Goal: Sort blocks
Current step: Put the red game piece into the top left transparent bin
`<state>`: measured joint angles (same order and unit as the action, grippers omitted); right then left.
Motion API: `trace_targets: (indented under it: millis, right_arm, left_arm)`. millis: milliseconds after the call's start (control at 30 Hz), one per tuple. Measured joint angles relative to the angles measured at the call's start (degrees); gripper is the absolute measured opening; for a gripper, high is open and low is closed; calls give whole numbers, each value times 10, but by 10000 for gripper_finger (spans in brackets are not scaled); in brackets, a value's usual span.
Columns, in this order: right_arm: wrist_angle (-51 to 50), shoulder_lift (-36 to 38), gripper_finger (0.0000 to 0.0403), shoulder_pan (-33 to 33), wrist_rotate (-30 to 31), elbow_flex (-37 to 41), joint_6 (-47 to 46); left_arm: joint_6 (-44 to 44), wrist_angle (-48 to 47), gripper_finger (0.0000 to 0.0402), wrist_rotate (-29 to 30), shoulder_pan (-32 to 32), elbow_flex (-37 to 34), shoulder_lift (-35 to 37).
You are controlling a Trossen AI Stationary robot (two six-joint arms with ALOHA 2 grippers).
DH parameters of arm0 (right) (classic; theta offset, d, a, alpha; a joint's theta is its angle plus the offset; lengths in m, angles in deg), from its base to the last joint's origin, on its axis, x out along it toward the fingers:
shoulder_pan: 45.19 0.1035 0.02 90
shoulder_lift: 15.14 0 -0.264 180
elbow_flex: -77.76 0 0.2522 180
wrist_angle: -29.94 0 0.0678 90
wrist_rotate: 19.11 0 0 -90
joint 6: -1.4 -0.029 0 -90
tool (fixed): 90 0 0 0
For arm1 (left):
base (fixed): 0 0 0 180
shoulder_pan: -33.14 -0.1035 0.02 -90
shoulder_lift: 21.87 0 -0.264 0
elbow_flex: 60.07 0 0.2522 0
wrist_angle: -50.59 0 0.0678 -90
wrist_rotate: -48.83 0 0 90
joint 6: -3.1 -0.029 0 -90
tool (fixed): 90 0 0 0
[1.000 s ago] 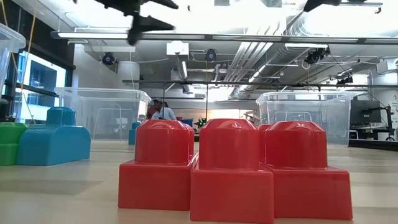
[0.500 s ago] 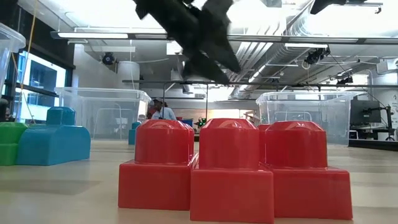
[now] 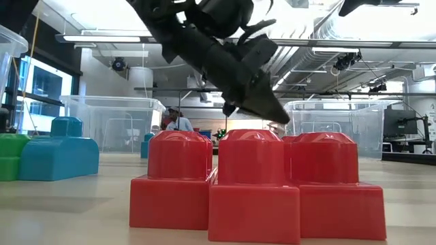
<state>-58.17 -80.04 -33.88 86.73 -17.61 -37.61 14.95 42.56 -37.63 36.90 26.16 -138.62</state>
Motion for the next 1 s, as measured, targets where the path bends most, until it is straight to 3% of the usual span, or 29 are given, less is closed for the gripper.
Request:
trace_targets:
  millis: [333, 467, 867, 1000]
  right_arm:
    - [0, 0, 209, 0, 14, 0, -12]
    - [0, 0, 209, 0, 18, 0, -16]
    - [5, 0, 209, 0, 40, 0, -15]
    - [5, 0, 208, 0, 40, 0, -15]
  left_arm:
    - [16, -13, 0, -10, -7, -56, 9]
    - [7, -76, 0, -12, 1, -73, 38]
    - [-172, -343, 0, 21, -7, -83, 180]
    - [-183, -360, 0, 21, -12, -83, 235]
